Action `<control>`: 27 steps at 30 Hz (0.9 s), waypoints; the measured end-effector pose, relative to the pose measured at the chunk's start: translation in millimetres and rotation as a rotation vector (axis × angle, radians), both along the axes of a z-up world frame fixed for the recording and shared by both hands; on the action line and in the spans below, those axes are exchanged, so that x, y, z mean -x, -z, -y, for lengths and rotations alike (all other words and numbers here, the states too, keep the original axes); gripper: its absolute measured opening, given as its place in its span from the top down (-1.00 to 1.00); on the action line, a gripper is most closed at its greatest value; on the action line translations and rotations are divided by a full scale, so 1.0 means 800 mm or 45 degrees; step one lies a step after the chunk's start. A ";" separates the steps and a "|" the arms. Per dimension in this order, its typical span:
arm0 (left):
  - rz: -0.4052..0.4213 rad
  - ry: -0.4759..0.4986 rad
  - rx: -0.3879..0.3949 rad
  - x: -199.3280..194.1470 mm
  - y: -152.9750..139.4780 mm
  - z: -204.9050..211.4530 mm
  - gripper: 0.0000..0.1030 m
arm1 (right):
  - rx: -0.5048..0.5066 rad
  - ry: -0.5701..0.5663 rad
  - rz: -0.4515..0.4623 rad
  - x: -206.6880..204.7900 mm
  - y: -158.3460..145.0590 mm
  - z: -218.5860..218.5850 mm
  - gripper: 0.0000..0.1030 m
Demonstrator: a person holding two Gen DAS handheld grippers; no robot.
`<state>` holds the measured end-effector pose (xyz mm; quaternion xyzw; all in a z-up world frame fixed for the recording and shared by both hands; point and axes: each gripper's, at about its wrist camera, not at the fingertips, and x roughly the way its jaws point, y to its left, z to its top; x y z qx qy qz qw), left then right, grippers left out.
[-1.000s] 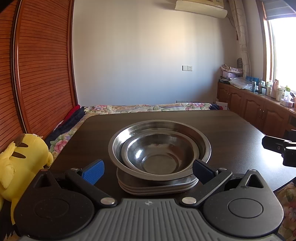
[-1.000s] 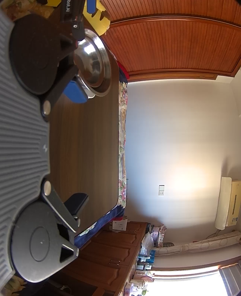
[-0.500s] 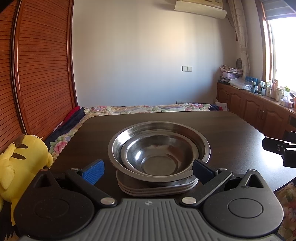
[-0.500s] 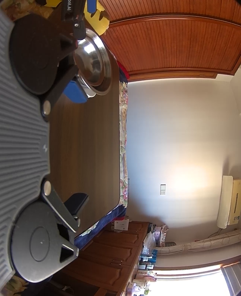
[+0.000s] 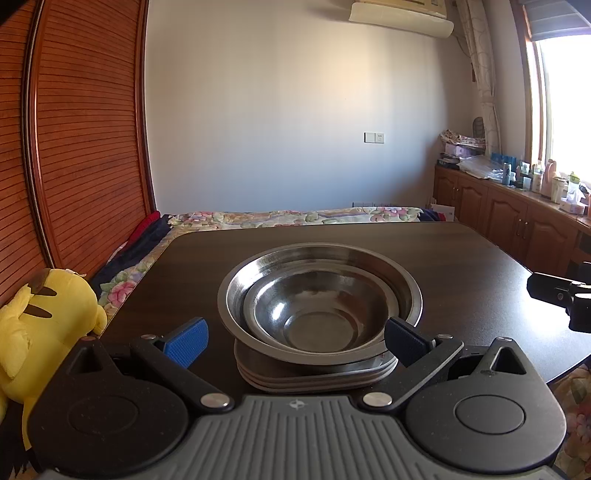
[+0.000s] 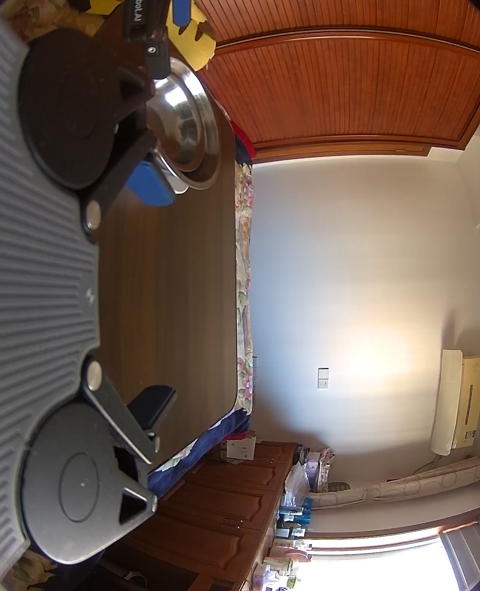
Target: Organize plates and bowls
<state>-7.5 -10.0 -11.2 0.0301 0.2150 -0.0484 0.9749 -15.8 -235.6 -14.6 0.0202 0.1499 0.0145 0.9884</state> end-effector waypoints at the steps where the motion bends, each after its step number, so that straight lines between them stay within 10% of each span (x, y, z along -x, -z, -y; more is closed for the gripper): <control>1: 0.000 0.000 -0.001 0.000 0.000 0.000 -1.00 | 0.000 0.000 0.000 0.000 0.000 0.000 -1.00; 27: 0.002 -0.003 0.006 0.000 -0.002 -0.001 -1.00 | -0.002 -0.001 0.001 0.001 -0.001 0.002 -1.00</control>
